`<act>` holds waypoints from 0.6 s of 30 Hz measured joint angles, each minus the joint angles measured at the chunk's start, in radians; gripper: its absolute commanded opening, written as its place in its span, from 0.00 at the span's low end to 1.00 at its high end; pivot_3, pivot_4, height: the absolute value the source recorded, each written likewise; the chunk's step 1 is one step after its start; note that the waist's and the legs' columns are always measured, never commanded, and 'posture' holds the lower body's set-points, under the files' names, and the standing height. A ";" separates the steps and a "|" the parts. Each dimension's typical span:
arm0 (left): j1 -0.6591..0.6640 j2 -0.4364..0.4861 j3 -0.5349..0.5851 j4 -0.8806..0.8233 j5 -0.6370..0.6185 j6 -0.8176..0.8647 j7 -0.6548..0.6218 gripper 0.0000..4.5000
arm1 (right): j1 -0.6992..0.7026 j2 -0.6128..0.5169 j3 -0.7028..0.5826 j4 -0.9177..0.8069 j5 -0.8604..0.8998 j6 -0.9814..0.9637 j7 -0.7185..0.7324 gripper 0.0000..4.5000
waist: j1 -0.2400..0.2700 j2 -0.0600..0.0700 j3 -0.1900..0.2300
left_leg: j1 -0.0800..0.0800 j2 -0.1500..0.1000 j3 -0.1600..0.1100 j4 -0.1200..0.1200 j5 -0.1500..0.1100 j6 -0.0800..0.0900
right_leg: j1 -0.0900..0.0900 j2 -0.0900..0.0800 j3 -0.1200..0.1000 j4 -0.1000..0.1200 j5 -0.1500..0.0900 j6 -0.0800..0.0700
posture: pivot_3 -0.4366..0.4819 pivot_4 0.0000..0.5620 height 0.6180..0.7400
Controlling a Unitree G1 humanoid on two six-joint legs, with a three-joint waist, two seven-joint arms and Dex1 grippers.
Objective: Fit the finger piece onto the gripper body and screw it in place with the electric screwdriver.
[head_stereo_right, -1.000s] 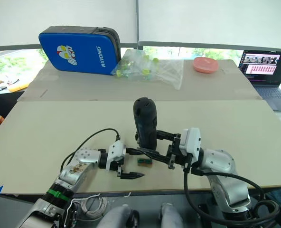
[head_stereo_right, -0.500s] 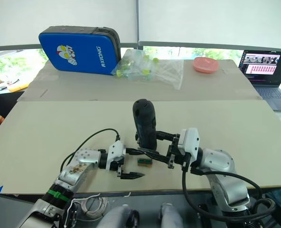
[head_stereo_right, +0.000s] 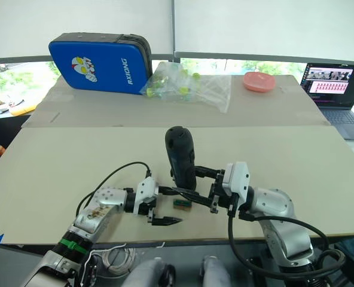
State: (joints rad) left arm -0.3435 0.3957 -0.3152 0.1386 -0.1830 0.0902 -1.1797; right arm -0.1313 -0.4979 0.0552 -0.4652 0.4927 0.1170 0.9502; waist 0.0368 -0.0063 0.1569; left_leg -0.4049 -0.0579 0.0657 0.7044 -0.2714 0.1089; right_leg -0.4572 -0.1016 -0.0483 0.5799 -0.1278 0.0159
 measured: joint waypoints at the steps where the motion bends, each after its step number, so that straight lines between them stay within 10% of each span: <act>1: 0.000 0.000 0.000 0.000 0.000 0.000 0.000 1.00 | -0.001 0.000 0.000 0.000 0.000 0.000 0.000 0.42 | 0.000 0.000 0.000 | 0.000 0.000 0.000 0.000 0.000 0.000 | 0.000 0.000 0.000 0.000 0.000 0.000 | 0.48 0.27 1.00; 18: 0.000 0.000 0.000 0.000 -0.002 0.002 0.000 1.00 | -0.012 0.000 0.001 0.003 -0.009 0.000 0.000 0.42 | 0.000 0.000 0.000 | 0.000 0.000 0.000 0.000 0.000 0.000 | 0.000 0.000 0.000 0.000 0.000 0.000 | 0.48 0.27 1.00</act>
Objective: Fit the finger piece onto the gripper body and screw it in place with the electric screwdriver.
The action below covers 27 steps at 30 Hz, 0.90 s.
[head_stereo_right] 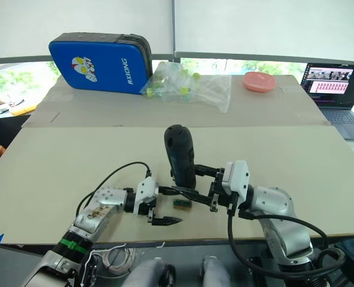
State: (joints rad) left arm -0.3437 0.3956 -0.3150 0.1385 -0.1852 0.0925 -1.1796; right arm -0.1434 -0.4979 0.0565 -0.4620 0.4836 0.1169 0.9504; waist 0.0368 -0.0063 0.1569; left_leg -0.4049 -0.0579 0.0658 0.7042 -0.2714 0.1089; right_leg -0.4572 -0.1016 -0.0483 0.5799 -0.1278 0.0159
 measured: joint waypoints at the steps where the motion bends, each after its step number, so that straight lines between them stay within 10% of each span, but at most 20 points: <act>1: 0.000 0.000 0.000 0.000 0.000 0.000 0.000 1.00 | 0.000 0.000 0.001 0.000 -0.001 0.000 0.000 0.42 | 0.000 0.000 0.000 | 0.000 0.000 0.000 0.000 0.000 0.000 | 0.000 0.000 0.000 0.000 0.000 0.000 | 0.48 0.27 1.00; 27: -0.001 0.000 0.000 0.002 0.000 -0.003 -0.002 1.00 | 0.000 0.017 0.011 0.020 -0.039 -0.019 0.002 0.42 | 0.000 0.000 0.000 | 0.000 0.000 0.000 0.000 0.000 0.000 | 0.000 0.000 0.000 0.000 0.000 0.000 | 0.48 0.27 1.00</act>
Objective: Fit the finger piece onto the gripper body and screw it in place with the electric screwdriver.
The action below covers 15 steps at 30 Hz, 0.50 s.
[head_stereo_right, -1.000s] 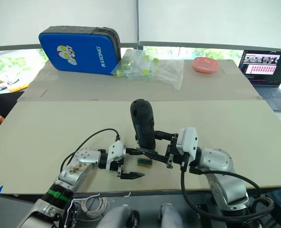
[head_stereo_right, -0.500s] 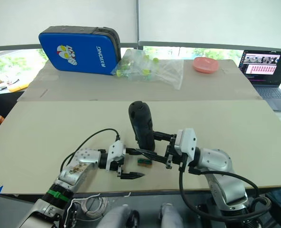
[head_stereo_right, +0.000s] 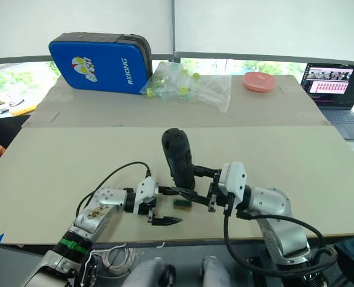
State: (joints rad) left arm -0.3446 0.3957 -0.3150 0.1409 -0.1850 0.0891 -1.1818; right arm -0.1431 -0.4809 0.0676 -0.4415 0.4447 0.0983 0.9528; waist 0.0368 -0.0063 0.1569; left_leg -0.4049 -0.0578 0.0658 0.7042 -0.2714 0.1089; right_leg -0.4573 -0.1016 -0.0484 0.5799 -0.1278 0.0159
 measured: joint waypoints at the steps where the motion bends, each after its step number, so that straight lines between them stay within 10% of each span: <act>1: 0.000 0.000 0.000 0.000 0.000 -0.001 0.000 1.00 | 0.000 0.000 0.000 0.000 -0.001 -0.001 0.000 0.42 | 0.000 0.000 0.000 | 0.000 0.000 0.000 0.000 0.000 0.000 | 0.000 0.000 0.000 0.000 0.000 0.000 | 0.48 0.27 1.00; 15: -0.003 0.000 0.000 0.012 0.000 -0.018 -0.007 1.00 | 0.001 0.004 -0.005 0.011 -0.029 -0.044 -0.016 0.42 | 0.000 0.000 0.000 | 0.000 0.000 0.000 0.000 0.000 0.000 | 0.000 0.000 0.000 0.000 0.000 0.000 | 0.48 0.27 1.00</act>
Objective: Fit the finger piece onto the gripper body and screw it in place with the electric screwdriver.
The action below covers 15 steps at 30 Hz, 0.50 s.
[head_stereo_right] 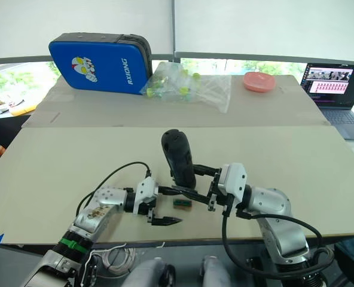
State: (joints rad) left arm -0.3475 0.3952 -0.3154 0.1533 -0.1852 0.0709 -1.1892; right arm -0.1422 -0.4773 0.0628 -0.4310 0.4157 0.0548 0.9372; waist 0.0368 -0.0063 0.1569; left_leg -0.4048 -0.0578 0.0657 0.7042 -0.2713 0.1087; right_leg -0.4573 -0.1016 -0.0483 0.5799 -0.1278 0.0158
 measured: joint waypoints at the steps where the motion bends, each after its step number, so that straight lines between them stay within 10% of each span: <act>1: 0.000 0.000 0.000 0.000 0.000 0.000 0.000 1.00 | 0.004 0.000 -0.004 -0.007 0.001 0.000 -0.004 0.42 | 0.000 0.000 0.000 | 0.000 0.000 0.000 0.000 0.000 0.000 | 0.000 0.000 0.000 0.000 0.000 0.000 | 0.48 0.27 1.00; 15: -0.007 0.000 0.011 0.020 -0.010 -0.007 0.000 1.00 | -0.060 -0.074 -0.133 -0.159 0.279 0.214 -0.124 0.42 | 0.000 0.000 0.000 | 0.000 0.001 0.000 -0.001 0.000 0.000 | 0.000 0.000 0.000 0.000 0.000 0.000 | 0.48 0.27 1.00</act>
State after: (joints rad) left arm -0.3549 0.3951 -0.3040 0.1730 -0.1956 0.0639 -1.1895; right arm -0.2026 -0.5511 -0.0703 -0.5904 0.6946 0.2686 0.8133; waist 0.0369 -0.0061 0.1568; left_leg -0.4046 -0.0565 0.0657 0.7035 -0.2712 0.1085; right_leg -0.4572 -0.1015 -0.0487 0.5799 -0.1278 0.0156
